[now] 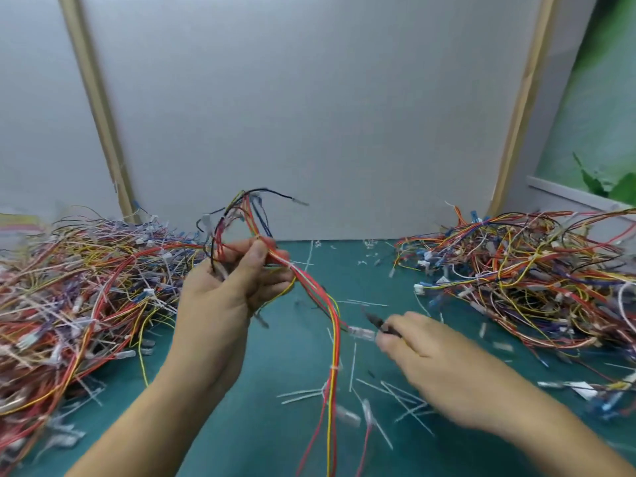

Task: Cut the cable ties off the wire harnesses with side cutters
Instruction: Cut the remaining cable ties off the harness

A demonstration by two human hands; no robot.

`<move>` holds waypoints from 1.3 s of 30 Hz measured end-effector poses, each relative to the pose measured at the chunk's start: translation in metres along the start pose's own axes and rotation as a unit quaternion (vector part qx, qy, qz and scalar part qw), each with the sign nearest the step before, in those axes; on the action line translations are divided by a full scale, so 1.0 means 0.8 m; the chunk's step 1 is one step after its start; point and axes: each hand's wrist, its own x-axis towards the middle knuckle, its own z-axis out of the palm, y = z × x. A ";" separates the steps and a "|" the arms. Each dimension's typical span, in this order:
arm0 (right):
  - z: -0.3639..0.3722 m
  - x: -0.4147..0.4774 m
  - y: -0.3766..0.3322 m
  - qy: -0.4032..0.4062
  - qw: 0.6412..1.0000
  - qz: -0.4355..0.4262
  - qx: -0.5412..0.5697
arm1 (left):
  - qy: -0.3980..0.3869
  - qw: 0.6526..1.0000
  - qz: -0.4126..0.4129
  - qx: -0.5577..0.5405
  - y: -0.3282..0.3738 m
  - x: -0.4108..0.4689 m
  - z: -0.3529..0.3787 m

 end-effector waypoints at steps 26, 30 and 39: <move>-0.032 -0.031 -0.096 0.089 0.885 -0.142 0.435 | -0.037 0.976 0.208 0.053 0.258 0.041 0.115; -0.031 -0.035 -0.125 0.099 0.876 -0.158 0.446 | -0.047 0.980 0.184 0.055 0.239 0.025 0.121; -0.073 -0.048 -0.111 0.085 0.787 -0.128 0.598 | -0.024 0.980 0.151 0.130 0.208 0.026 0.087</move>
